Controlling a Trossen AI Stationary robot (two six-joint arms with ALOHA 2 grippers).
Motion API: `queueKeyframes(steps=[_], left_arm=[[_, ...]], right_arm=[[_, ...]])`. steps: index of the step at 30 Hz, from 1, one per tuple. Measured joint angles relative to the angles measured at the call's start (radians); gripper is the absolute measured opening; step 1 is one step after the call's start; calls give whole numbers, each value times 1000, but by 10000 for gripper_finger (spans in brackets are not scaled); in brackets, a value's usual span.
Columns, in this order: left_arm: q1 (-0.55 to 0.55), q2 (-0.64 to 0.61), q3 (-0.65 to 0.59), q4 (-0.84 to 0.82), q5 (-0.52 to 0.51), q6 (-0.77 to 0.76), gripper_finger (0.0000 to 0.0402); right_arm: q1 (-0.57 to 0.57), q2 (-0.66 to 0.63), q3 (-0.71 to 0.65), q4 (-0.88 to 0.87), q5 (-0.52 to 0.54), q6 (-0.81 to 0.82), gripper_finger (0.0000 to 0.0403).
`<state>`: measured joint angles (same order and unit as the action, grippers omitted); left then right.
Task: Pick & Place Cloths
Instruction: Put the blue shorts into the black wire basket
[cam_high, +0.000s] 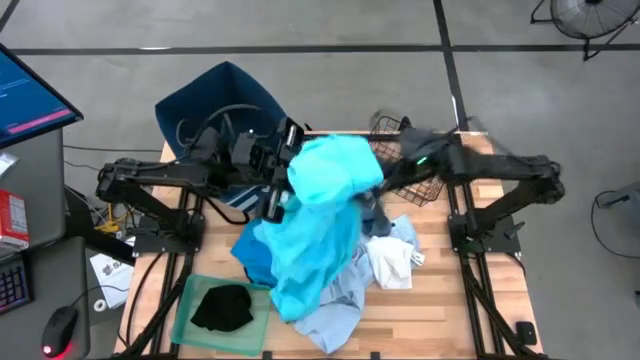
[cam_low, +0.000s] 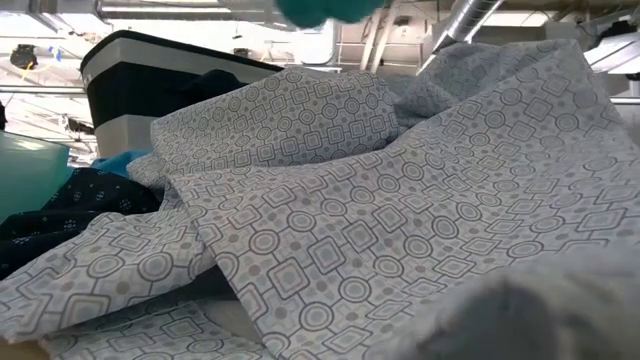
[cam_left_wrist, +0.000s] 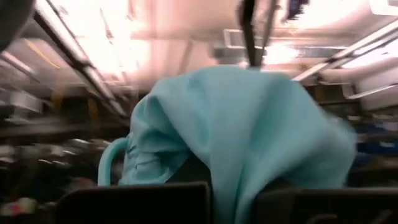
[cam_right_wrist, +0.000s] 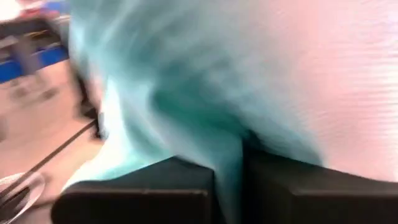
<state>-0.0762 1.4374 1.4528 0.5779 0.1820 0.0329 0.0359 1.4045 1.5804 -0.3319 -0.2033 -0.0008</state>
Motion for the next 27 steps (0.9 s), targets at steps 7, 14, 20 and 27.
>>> queueKeyframes(steps=[7,14,20,27], left_arm=[[-38,9,-41,-187,-36,-24,0],[27,84,-111,-187,-390,-15,0],[100,171,-114,-178,-448,-15,7],[132,203,-114,-177,-449,-14,47]], right_arm=[[-182,-228,2,-108,123,-21,2],[-417,-341,10,-182,133,-28,1],[-650,-313,116,-212,123,-74,0],[-830,-205,279,-275,117,-149,0]])
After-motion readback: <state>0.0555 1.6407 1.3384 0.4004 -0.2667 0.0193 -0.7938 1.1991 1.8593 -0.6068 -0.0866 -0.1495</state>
